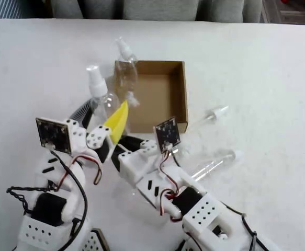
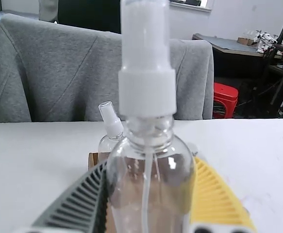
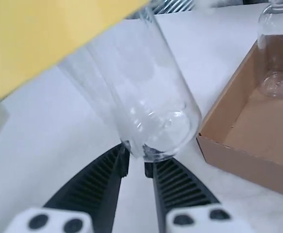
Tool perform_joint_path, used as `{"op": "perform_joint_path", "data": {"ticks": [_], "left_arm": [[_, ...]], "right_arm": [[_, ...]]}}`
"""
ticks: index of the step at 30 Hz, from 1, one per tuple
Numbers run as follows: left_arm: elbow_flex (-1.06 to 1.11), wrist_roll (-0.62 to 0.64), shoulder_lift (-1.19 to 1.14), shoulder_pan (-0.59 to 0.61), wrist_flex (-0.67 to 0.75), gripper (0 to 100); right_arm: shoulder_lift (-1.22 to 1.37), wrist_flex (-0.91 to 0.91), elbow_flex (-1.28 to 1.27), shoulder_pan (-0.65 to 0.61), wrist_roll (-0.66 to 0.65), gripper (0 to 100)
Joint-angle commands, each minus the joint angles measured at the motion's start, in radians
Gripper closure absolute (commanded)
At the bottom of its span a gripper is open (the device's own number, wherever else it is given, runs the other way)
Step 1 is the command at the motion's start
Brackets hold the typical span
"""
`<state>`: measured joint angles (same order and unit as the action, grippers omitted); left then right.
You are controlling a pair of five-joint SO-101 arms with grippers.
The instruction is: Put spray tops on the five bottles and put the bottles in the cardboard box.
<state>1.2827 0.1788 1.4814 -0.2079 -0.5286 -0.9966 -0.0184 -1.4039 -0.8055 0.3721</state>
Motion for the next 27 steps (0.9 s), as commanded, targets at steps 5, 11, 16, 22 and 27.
{"op": "perform_joint_path", "data": {"ticks": [5, 11, 16, 22, 27], "left_arm": [[0.028, -0.018, -0.002, 0.002, -0.023, 97], [0.028, -0.018, -0.002, 0.004, -0.023, 97], [0.028, -0.018, -0.005, 0.004, -0.021, 97], [0.091, -0.018, -0.008, 0.036, 0.118, 97], [0.146, -0.018, -0.021, 0.070, 0.247, 97]], "right_arm": [[-0.012, 0.035, 0.018, 0.087, -0.011, 98.1], [-0.012, 0.035, 0.020, 0.090, -0.011, 98.1], [-0.012, 0.028, 0.020, 0.085, -0.011, 98.1], [-0.013, -0.022, 0.021, 0.087, -0.012, 98.1], [-0.058, -0.170, 0.031, 0.084, -0.092, 98.1]]}}
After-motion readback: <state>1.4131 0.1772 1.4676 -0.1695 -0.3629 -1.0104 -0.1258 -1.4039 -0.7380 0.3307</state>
